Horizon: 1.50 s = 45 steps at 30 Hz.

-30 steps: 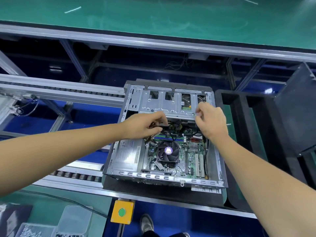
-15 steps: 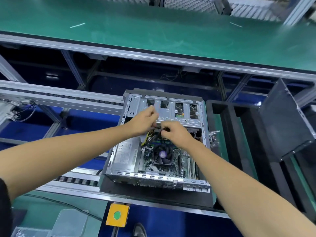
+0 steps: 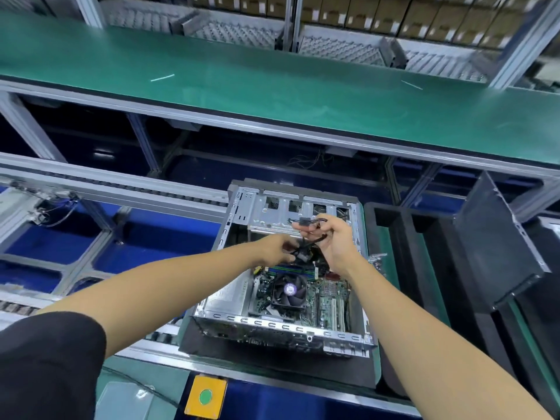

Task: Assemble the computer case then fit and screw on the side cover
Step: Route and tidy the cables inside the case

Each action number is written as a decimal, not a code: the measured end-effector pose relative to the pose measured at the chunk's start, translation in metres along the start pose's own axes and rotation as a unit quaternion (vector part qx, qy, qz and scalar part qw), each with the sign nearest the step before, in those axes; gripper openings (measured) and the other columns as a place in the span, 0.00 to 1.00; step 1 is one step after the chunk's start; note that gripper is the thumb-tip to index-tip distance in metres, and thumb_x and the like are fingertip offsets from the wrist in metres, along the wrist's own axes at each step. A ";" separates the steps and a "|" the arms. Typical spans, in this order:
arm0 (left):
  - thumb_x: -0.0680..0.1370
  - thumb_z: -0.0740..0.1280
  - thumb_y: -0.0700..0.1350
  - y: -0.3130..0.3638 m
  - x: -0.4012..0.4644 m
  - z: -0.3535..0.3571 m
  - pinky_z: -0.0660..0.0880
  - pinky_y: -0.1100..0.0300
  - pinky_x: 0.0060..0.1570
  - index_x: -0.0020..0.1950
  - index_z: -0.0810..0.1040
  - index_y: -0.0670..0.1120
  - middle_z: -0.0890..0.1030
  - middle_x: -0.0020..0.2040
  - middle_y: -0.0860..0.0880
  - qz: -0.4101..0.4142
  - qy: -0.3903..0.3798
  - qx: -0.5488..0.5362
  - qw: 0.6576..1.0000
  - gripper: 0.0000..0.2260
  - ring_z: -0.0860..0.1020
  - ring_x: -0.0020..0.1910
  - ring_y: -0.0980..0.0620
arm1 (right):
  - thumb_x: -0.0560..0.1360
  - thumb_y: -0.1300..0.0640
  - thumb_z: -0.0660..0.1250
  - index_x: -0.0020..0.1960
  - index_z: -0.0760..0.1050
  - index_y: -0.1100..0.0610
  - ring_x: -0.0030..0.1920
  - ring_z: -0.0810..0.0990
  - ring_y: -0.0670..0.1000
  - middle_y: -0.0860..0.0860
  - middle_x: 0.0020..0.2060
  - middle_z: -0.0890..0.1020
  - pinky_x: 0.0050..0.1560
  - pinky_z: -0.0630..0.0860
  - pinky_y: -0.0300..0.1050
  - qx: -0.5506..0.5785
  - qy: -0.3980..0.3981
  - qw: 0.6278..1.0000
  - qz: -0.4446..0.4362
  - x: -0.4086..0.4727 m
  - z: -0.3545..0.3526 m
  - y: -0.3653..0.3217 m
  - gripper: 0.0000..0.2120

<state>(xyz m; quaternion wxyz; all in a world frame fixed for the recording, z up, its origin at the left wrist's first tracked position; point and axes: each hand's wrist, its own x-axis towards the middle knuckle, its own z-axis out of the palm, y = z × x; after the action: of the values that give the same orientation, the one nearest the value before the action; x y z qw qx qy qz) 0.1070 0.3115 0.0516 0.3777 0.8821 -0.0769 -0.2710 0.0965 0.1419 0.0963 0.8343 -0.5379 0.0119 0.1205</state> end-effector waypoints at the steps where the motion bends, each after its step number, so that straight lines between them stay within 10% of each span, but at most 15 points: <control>1: 0.80 0.70 0.42 0.002 0.003 0.001 0.75 0.51 0.65 0.72 0.74 0.45 0.79 0.66 0.44 0.004 0.001 0.021 1.000 0.21 0.79 0.61 0.47 | 0.70 0.68 0.53 0.37 0.69 0.60 0.48 0.87 0.65 0.53 0.30 0.79 0.46 0.81 0.47 0.003 0.005 1.000 0.007 -0.001 0.000 -0.001 0.09; 12: 0.81 0.67 0.42 -0.003 0.017 0.023 0.76 0.52 0.60 0.63 0.78 0.41 0.80 0.60 0.42 -0.060 0.101 0.127 0.985 0.11 0.79 0.58 0.44 | 0.73 0.75 0.48 0.28 0.68 0.59 0.39 0.83 0.60 0.50 0.24 0.76 0.48 0.80 0.50 -0.202 0.029 0.979 0.030 0.000 -0.015 -0.006 0.21; 16: 0.81 0.69 0.43 -0.008 0.023 0.033 0.76 0.53 0.58 0.62 0.77 0.38 0.80 0.60 0.40 -0.106 0.146 0.087 0.980 0.13 0.79 0.59 0.42 | 0.76 0.69 0.52 0.21 0.68 0.51 0.34 0.84 0.52 0.48 0.20 0.76 0.45 0.73 0.43 -0.393 0.021 0.919 -0.017 -0.001 -0.034 -0.003 0.28; 22: 0.76 0.76 0.42 -0.014 0.032 0.030 0.72 0.59 0.51 0.59 0.76 0.37 0.80 0.58 0.41 -0.148 0.157 0.064 0.974 0.16 0.79 0.58 0.43 | 0.75 0.61 0.53 0.32 0.61 0.56 0.39 0.83 0.50 0.59 0.32 0.72 0.36 0.75 0.45 -0.610 -0.146 0.776 -0.064 -0.023 -0.058 0.004 0.12; 26: 0.78 0.72 0.40 -0.016 0.040 0.032 0.75 0.55 0.55 0.56 0.78 0.37 0.80 0.58 0.39 -0.150 0.157 0.078 0.973 0.10 0.80 0.57 0.41 | 0.69 0.59 0.55 0.34 0.58 0.55 0.33 0.66 0.51 0.48 0.32 0.65 0.38 0.69 0.52 -0.674 -0.264 0.680 -0.118 -0.028 -0.053 0.017 0.07; 45: 0.75 0.63 0.32 -0.032 0.063 0.055 0.68 0.54 0.37 0.31 0.64 0.42 0.75 0.39 0.38 -0.128 0.217 0.132 0.959 0.15 0.76 0.39 0.40 | 0.69 0.50 0.54 0.39 0.62 0.55 0.36 0.67 0.53 0.48 0.35 0.68 0.35 0.72 0.52 -0.656 -0.301 0.663 -0.200 -0.031 -0.057 0.064 0.08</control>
<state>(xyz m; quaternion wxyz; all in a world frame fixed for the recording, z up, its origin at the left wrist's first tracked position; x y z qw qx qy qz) 0.1277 0.2779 -0.0286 0.2273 0.9641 0.0855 -0.1070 0.0590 0.1100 0.0198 0.2280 -0.8698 -0.4298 0.0822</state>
